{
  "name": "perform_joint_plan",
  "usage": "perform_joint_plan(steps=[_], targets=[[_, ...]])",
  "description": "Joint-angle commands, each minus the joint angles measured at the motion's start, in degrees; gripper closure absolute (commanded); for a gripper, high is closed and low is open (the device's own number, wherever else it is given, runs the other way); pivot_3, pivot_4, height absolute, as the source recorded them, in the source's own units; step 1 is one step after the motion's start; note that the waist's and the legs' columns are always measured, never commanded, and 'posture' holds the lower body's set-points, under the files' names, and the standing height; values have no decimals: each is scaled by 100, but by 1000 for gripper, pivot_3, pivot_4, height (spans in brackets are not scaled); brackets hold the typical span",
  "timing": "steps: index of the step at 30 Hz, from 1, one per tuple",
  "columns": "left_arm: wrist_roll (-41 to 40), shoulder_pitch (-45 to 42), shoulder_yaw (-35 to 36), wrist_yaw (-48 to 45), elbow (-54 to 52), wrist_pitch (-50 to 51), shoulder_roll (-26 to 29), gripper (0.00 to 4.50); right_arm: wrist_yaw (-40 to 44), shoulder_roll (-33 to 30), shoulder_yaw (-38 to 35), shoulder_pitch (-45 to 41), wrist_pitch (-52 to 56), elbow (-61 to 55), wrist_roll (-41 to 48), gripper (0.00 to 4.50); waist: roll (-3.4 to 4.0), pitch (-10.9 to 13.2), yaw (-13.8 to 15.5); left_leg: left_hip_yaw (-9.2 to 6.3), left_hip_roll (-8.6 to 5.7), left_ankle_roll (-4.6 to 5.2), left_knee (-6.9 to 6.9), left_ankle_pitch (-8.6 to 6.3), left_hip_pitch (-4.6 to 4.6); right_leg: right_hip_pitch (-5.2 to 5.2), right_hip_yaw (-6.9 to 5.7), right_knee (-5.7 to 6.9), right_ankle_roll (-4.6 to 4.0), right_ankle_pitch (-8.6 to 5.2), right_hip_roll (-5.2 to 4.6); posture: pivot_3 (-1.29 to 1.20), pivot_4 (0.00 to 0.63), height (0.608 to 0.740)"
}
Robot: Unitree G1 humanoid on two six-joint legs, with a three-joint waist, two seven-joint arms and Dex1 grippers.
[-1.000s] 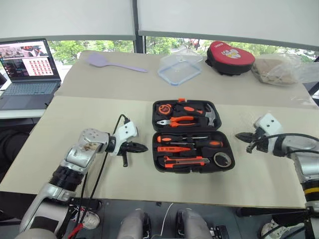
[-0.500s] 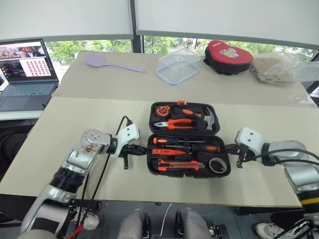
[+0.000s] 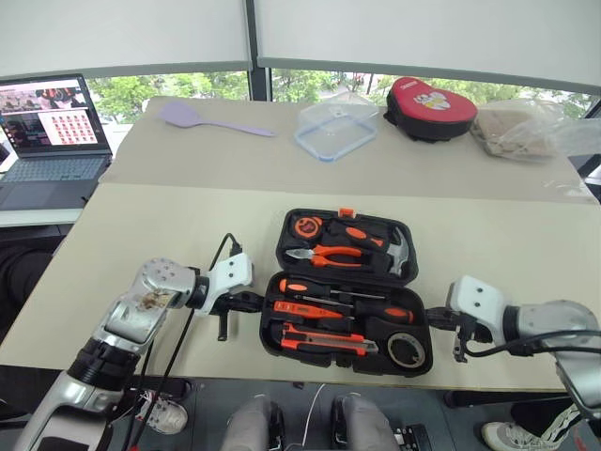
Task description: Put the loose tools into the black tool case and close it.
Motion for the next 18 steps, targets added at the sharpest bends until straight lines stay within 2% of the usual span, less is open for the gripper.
perform_joint_plan(steps=[1,4,6,7,9,11,13,14,17,18], targets=[[-63,431,182,118,-73,156,269,4471,-281,-43,-443,147,43,50,-39,4500,2,-2,-1,-1,0,0,0,0,1,1,2,-1,0,0,-1,0,150,731],[-255,624,507,184,-40,379,461,4471,-407,-99,-724,233,123,288,-24,4500,3,-4,-10,0,3,-2,-1,-1,6,1,7,0,-1,-1,-1,0,150,731],[-383,665,660,218,2,517,553,3968,-426,-131,-883,249,189,399,31,4500,5,-5,-16,0,6,-3,-1,-1,7,1,9,1,-4,-2,-1,0,150,731],[-475,612,785,275,105,678,585,3734,-438,-144,-1015,203,306,481,115,4213,7,-7,-15,0,8,-4,-1,-1,7,1,10,1,-4,-2,-1,0,150,731],[-794,-3,1211,712,668,1437,405,2959,-577,-113,-1384,-311,1052,684,572,3640,9,-7,-4,0,9,-5,-1,0,14,6,10,4,-5,-3,3,0,150,731],[-1082,-785,1537,1286,1195,2209,22,2240,-925,56,-1549,-1164,1987,880,1040,2998,5,-2,5,0,9,-6,-1,2,12,3,7,7,5,-4,7,0,150,731],[-1248,-1372,1688,1673,1509,2780,-324,1476,-1152,215,-1492,-1838,2562,992,1308,2278,-1,1,6,-2,9,-9,3,13,10,4,7,6,14,6,13,0,150,731],[-1293,-1723,1757,1928,1718,3103,-566,1276,-1315,368,-1416,-2263,2880,1061,1434,2058,-2,1,11,-4,8,-6,3,18,9,4,7,5,17,12,12,0,150,731],[-1347,-2377,1891,2437,2142,3595,-1045,129,-1744,672,-1216,-3070,3515,1244,1549,941,-5,-2,20,-4,4,-2,4,16,5,8,5,3,-17,33,12,0,150,731],[-1367,-2623,1920,2609,2315,3710,-1243,0,-1952,811,-1096,-3352,3693,1423,1485,579,-6,-2,19,-3,0,-1,4,18,-2,3,2,4,-16,33,12,0,150,731]])
